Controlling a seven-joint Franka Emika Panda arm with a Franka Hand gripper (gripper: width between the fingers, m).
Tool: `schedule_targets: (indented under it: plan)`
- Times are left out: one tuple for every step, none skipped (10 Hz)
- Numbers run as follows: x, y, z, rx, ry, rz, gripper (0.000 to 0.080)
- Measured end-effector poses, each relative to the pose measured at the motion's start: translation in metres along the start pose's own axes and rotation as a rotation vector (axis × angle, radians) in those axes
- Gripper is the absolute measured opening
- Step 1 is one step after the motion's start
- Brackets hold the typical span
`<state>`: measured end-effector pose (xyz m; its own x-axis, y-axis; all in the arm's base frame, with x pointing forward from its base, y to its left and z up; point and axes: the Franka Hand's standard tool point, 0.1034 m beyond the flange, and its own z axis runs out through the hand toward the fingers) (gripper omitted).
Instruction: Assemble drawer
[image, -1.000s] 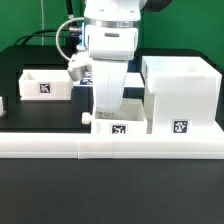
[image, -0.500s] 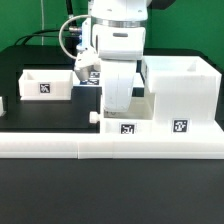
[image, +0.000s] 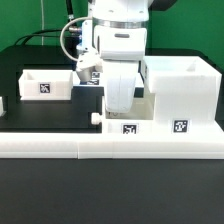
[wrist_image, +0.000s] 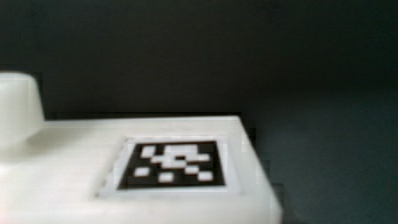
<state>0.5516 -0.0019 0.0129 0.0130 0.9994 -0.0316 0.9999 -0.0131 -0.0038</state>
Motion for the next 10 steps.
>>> schedule_targets:
  plan:
    - [-0.0007, 0.0, 0.0, 0.0, 0.0, 0.001, 0.0042]
    - [-0.001, 0.0, 0.0, 0.0, 0.0, 0.002, 0.0042]
    - [-0.001, 0.0002, 0.0006, -0.003, 0.001, -0.001, 0.0042]
    - [-0.0002, 0.0, 0.0012, -0.007, 0.002, 0.0, 0.0042]
    - [0.0026, 0.0001, 0.0011, -0.008, 0.002, 0.002, 0.0042]
    - [0.0064, 0.0009, 0.0007, -0.007, 0.002, -0.008, 0.0042]
    - [0.0085, 0.0016, 0.0009, -0.002, 0.001, -0.03, 0.0042]
    - [0.0083, 0.0015, 0.001, 0.0, -0.001, -0.038, 0.0042]
    - [0.0081, 0.0014, 0.0012, -0.002, -0.001, -0.034, 0.0042]
    - [0.0081, 0.0014, 0.0013, -0.005, 0.0, -0.033, 0.0042]
